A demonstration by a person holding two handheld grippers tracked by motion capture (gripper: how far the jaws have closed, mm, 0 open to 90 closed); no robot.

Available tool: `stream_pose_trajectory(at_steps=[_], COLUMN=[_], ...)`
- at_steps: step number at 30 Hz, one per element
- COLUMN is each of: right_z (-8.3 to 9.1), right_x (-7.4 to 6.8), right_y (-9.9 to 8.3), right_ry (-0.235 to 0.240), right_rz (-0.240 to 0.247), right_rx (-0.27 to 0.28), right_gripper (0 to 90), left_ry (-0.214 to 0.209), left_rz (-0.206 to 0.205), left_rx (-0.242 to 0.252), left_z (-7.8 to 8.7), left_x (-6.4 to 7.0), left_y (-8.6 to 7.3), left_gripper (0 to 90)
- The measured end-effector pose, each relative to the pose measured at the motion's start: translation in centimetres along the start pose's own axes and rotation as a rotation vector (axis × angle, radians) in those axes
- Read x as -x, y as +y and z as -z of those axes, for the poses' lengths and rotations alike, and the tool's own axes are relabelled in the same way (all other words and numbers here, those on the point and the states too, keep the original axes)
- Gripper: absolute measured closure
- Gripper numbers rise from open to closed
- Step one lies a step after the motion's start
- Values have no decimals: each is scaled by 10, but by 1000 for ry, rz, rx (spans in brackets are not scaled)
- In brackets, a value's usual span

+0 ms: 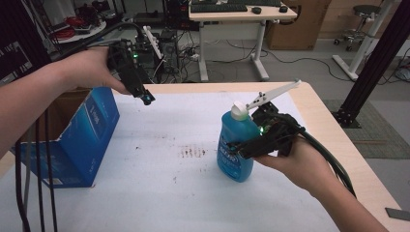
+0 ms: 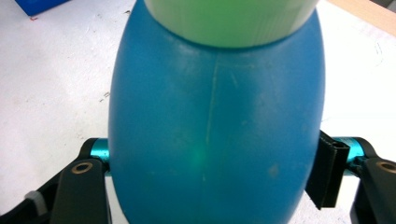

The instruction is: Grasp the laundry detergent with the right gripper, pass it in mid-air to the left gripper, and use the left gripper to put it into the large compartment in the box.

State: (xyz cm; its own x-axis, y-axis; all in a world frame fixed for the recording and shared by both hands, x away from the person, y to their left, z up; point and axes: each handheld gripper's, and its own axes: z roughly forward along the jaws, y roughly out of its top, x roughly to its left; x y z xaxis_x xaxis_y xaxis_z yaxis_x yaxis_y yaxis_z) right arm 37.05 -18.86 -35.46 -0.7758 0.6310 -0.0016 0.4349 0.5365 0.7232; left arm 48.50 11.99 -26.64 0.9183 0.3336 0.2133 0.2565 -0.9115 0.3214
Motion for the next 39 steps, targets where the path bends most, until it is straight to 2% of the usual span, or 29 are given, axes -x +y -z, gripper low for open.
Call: stream_pose_trajectory(at_steps=[23,32,37,39], right_z=[-4,-4,-3,-3], right_x=[-4,-4,-3,-4], right_y=[-3,-8,-9,-9], right_ry=[4,4,15,16], right_rz=[-6,-17,-9,16], right_rx=[35,74,82,85], right_gripper=[405,426,435,438], left_ry=[-8,-9,-9,-11], left_rz=[-4,-8,-8,-7], left_rx=[0,-1,7,6], left_z=[-3,-3,-2,-1], left_x=[1,1,1,1], left_y=[3,4,3,2], left_gripper=[179,179,179,179])
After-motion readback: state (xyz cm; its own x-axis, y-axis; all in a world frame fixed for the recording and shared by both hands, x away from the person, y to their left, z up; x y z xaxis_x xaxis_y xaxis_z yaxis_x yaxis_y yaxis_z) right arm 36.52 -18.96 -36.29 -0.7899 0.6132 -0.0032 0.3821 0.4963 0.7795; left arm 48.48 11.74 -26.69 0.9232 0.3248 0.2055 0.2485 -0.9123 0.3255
